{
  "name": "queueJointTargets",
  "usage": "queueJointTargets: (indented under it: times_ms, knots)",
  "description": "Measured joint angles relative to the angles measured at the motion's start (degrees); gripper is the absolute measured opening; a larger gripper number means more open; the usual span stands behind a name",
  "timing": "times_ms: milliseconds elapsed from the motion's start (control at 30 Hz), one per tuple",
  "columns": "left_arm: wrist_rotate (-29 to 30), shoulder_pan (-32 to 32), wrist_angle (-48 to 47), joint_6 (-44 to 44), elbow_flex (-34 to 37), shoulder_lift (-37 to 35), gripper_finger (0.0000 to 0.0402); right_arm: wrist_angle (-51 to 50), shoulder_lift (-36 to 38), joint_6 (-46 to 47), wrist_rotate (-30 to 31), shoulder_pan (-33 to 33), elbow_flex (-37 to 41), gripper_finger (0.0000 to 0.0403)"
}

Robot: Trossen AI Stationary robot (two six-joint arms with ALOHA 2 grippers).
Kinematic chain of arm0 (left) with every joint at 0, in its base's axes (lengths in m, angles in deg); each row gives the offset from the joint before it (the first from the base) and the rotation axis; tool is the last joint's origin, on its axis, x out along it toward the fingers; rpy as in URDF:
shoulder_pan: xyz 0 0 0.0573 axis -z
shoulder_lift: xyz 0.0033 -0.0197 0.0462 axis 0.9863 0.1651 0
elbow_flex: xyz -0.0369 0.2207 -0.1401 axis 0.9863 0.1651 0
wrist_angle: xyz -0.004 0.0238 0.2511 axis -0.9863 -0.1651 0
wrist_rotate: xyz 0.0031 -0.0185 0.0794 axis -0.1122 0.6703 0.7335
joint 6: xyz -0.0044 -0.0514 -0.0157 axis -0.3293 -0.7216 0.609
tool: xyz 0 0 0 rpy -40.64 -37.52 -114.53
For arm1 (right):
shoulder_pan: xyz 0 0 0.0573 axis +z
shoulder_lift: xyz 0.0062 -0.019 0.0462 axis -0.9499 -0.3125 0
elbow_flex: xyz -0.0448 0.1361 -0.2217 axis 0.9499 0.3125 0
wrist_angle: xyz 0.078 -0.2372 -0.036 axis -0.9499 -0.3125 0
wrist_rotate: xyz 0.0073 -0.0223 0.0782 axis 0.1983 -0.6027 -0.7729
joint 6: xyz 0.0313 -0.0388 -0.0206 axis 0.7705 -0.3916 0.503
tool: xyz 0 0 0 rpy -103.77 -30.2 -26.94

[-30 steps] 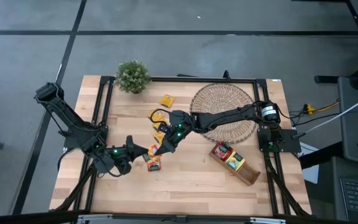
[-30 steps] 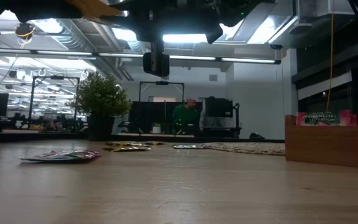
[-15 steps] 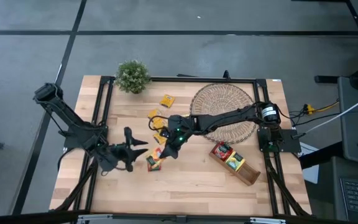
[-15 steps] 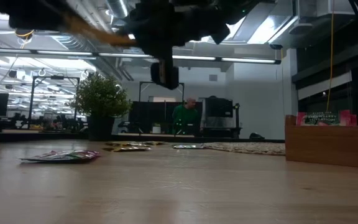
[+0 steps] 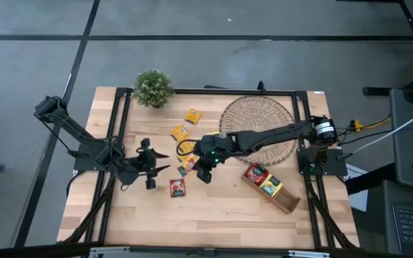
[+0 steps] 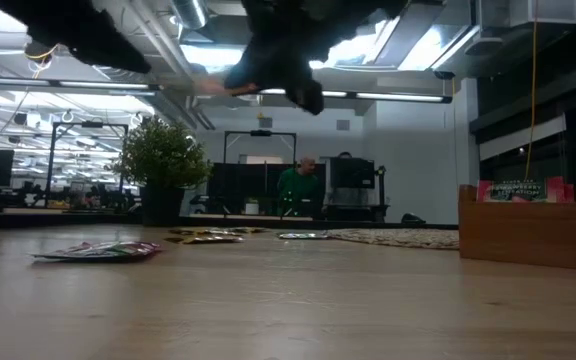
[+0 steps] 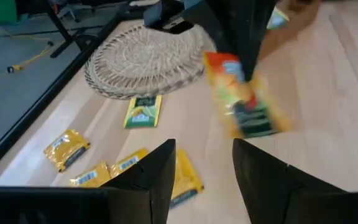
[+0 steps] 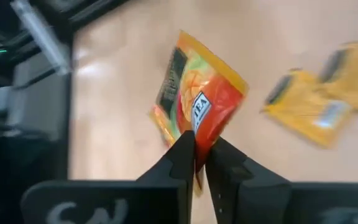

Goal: Pick & Place Tea
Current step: Put the orange tea bag into the right slot of the wooden organizer

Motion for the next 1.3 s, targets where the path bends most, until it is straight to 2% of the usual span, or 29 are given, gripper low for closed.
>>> queueJointTargets:
  times_ms: [100, 200, 267, 467, 600, 967, 1133, 1300]
  knots:
    - [-1.22, -1.84, 3.35, -0.10, 0.00, 0.75, 0.0157, 0.12, 1.11, -1.24, 6.25, 1.01, 0.00, 0.0044]
    - [-3.74, -4.16, 6.41, 1.50, 0.00, 1.10, 0.0157, 1.04, 1.72, -1.98, 11.24, 1.95, -0.02, 0.0029]
    - [-4.90, -5.75, 7.20, 2.27, 0.00, 1.10, 0.0156, 1.26, 1.92, -2.97, 14.51, 2.57, -0.02, 0.0017]
    - [-5.88, -9.05, 6.96, 3.38, 0.09, 0.47, 0.0156, 1.60, 3.78, -4.55, 22.24, 4.50, 0.00, 0.0018]
    - [-7.57, -10.58, 9.31, 4.34, 0.09, 0.40, 0.0156, 1.99, 3.91, -5.10, 24.67, 4.99, 0.00, 0.0023]
    - [-13.31, -14.79, 14.20, 6.29, 0.09, 0.36, 0.0154, 10.66, 3.91, -9.95, 26.23, 4.91, 0.00, 0.0022]
    - [-12.61, -14.79, 15.16, 7.30, 0.09, 0.36, 0.0127, 10.61, 3.89, -10.35, 28.86, 4.89, 0.00, 0.0020]
    - [-12.16, -14.79, 15.15, 8.26, 0.09, -0.04, 0.0076, 10.58, 3.89, -10.31, 29.89, 4.86, 0.00, 0.0021]
